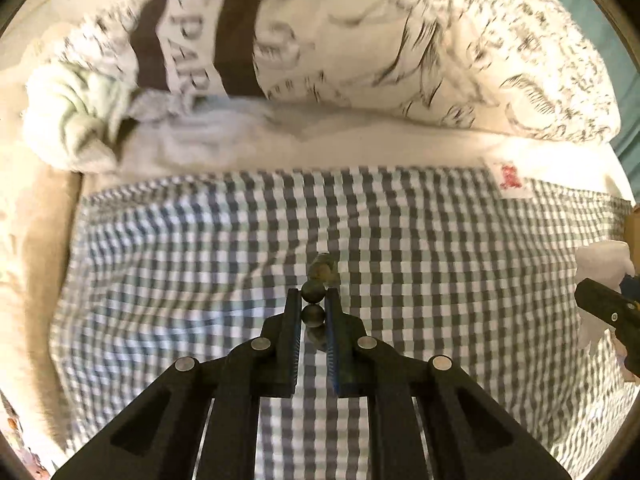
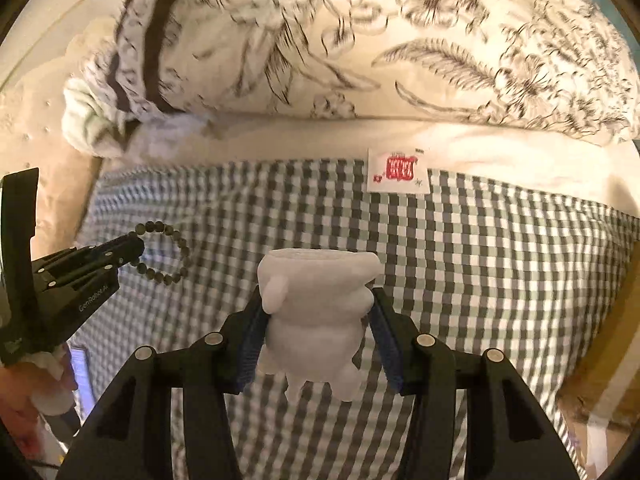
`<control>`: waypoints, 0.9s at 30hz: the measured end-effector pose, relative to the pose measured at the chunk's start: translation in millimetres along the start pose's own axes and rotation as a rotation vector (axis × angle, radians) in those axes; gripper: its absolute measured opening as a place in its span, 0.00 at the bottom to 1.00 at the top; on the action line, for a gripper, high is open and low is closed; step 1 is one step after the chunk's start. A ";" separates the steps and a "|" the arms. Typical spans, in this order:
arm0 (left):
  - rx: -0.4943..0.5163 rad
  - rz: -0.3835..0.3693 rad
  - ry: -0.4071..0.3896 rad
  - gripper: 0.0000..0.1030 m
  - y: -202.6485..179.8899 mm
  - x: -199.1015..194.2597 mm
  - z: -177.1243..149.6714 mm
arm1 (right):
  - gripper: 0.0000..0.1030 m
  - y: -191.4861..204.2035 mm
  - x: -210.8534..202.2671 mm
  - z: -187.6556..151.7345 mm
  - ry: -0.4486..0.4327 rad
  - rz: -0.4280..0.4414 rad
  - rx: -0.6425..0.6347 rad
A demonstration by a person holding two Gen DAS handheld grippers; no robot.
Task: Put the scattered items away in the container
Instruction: 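Grasp the dark bead bracelet with the left tool while the right tool grasps the white bear figurine, then carry the bead bracelet and white bear figurine over the cardboard box with both tools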
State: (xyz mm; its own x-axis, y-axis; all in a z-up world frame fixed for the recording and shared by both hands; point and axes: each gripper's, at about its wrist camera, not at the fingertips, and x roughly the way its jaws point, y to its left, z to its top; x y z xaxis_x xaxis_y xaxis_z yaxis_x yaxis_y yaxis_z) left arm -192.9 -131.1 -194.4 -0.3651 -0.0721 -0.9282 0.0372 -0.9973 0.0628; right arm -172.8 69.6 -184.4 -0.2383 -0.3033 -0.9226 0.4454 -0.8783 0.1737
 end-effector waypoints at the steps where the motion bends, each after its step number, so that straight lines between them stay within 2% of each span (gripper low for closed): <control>1: 0.000 0.003 -0.014 0.11 -1.0 -10.9 1.3 | 0.48 4.1 -8.2 0.0 -0.011 -0.002 -0.007; 5: -0.003 0.013 -0.074 0.11 -10.7 -47.6 1.9 | 0.48 20.3 -44.4 -5.2 -0.053 0.010 -0.024; 13: 0.012 -0.043 -0.167 0.11 -23.0 -125.4 -9.8 | 0.48 40.7 -129.0 -39.6 -0.148 0.033 -0.040; 21: 0.112 -0.119 -0.228 0.11 -65.3 -195.6 -33.3 | 0.48 42.9 -201.2 -86.3 -0.207 0.021 -0.022; 27: 0.211 -0.206 -0.233 0.11 -114.0 -231.8 -49.9 | 0.48 26.1 -247.4 -118.8 -0.261 -0.021 0.027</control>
State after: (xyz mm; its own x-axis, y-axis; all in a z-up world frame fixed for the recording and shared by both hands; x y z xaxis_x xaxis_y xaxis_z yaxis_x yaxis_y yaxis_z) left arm -66.1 0.0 -4.6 -0.5478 0.1540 -0.8223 -0.2430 -0.9698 -0.0198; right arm 0.3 165.6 7.4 -0.4637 -0.3665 -0.8067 0.4151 -0.8942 0.1677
